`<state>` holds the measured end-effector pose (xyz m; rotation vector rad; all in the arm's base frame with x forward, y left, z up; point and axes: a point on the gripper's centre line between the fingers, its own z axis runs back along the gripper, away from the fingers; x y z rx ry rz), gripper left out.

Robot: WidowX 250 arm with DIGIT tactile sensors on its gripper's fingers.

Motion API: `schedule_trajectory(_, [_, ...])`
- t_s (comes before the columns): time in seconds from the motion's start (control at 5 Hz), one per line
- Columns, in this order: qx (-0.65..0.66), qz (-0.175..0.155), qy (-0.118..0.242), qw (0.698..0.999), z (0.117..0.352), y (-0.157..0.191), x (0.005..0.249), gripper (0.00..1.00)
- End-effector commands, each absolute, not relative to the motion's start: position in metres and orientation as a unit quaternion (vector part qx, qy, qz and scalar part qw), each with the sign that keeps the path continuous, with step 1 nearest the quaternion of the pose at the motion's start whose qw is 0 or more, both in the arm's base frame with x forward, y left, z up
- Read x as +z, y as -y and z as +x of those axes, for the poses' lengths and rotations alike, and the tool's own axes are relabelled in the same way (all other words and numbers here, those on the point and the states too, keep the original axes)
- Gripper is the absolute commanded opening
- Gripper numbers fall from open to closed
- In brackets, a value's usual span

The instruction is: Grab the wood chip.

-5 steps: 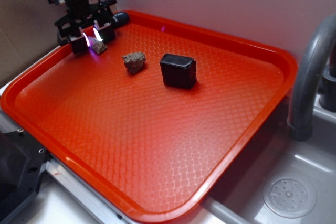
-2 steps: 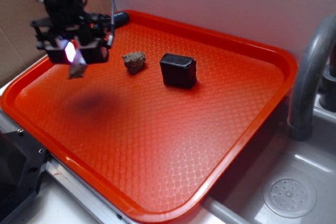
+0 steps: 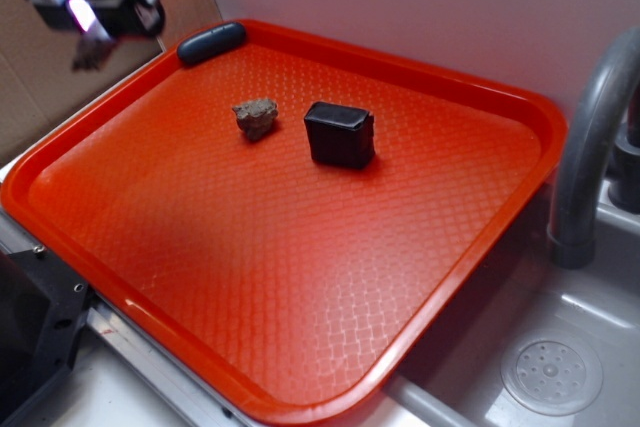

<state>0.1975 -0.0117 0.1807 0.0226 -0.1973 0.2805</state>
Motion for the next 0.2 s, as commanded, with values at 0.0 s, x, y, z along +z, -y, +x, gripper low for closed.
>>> schedule_trajectory(0.0, [0.141, 0.026, 0.097, 0.985, 0.1981, -0.0257, 0.1779, 0.0])
